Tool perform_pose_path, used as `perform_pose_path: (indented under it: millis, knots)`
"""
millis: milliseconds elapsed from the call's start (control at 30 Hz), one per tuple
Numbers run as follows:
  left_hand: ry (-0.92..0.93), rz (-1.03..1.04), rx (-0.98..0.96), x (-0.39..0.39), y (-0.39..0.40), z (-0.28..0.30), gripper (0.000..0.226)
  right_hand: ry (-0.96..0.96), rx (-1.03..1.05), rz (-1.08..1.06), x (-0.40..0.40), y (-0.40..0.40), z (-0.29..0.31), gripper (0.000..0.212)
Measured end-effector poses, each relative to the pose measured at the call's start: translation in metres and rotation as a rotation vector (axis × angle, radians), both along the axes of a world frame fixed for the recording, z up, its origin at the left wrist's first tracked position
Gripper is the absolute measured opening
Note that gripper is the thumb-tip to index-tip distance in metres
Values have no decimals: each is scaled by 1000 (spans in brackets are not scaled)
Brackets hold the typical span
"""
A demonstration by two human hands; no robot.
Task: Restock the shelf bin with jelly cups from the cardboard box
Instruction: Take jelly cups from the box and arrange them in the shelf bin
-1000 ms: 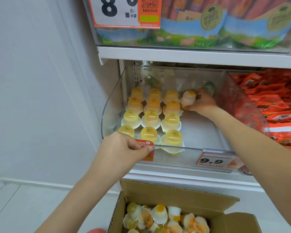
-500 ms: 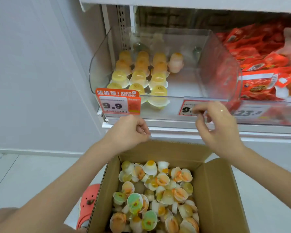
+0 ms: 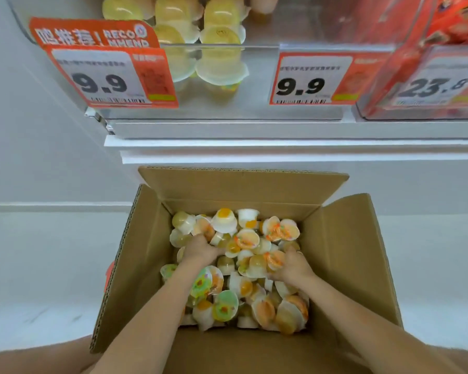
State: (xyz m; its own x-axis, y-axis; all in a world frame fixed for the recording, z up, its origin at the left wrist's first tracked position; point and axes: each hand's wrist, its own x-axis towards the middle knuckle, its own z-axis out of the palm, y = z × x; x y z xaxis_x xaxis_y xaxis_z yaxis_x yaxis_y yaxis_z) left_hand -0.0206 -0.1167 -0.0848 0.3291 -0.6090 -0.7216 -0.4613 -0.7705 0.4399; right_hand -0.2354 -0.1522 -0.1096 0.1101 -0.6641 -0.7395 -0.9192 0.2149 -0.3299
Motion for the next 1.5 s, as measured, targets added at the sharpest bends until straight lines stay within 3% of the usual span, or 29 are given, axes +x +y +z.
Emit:
perform_pose_path:
  millis: [100,233,333,500,567,633,733,800,900,1000,1133,1233,1400,1500]
  knots:
    - [-78,221,-129,-11,-7,-6,35,-28,-72,-88,2,6,-20,77]
    - [-425,24,-302,-19,-4,-12,60,-53,-184,-134,1,11,-27,55]
    - [-488,-24,-424,-20,-11,-18,66,-94,-230,-168,0,15,-23,61]
    - [-480,-85,-389,-19,-34,-17,55,-323,-302,-155,1,16,8,75]
    - [-398,-14,-424,-23,-35,-2,51,-442,-292,-164,2,17,27,83]
    - [-192,191,-408,-28,-36,19,50,-525,-281,-139,1,15,49,80]
    - [526,693,-131,-30,-48,65,45,-585,-340,-109,-1,11,88,72]
    - [805,765,48,-30,-48,97,37,-597,-380,-117,0,3,114,72]
    - [882,588,70,-33,-36,142,23,-611,-504,-37,3,-4,162,58]
    - [1028,541,-47,-38,-20,180,26,-635,-676,84,2,1,200,41]
    - [1064,499,-206,-44,-1,221,30,-659,-667,116,-5,16,243,66]
    - [978,389,-283,-47,8,242,36,-607,-662,231,-8,21,265,73]
    - [1039,318,-347,-53,17,265,34,-605,-703,323,2,21,289,53]
    - [1093,310,-389,-37,24,274,37,-676,-716,244,15,19,295,45]
